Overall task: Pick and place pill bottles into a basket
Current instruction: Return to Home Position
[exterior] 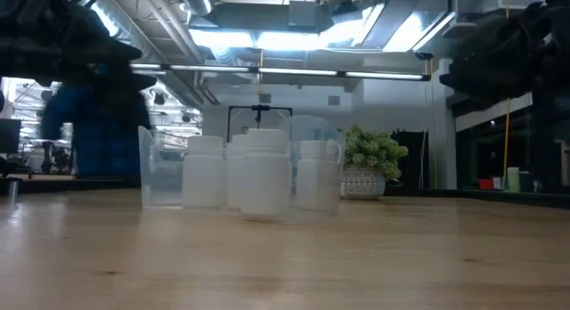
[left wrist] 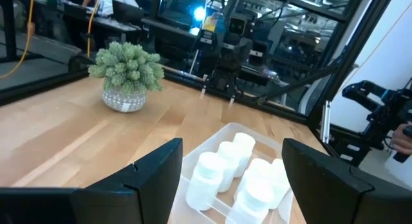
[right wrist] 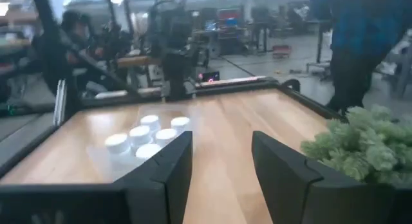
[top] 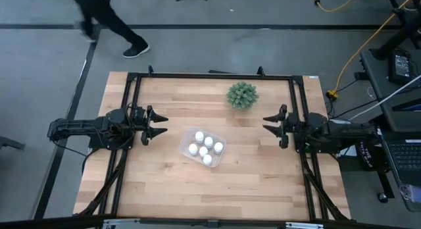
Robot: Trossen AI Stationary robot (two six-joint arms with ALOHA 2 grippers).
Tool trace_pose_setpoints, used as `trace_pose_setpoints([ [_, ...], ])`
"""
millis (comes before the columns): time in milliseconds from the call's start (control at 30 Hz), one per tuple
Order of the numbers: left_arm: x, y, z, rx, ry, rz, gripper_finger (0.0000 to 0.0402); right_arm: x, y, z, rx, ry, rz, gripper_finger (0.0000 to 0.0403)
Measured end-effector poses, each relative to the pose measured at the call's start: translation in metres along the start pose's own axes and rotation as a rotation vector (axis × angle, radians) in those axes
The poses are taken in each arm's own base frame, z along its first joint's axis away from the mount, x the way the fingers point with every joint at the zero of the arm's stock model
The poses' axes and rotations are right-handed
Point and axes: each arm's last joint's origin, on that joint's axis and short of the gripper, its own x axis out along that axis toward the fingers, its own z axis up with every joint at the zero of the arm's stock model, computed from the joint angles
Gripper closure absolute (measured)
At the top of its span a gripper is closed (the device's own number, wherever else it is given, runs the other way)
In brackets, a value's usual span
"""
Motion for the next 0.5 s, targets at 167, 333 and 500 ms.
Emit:
trace_pose_setpoints([
  [167, 0.0002, 0.0, -0.0001, 0.0, 0.002, 0.0, 0.0142, -0.0004, 0.0052, -0.0004, -0.059, 0.01, 0.179, 0.024],
  [333, 0.0001, 0.0, 0.0, 0.0, 0.0, 0.001, 0.0144, -0.0011, 0.008, -0.0013, -0.127, 0.014, 0.282, 0.024],
  [500, 0.0001, 0.0, 0.0, 0.0, 0.0, 0.001, 0.0142, -0.0011, 0.008, -0.0019, -0.09, 0.025, 0.282, 0.024],
])
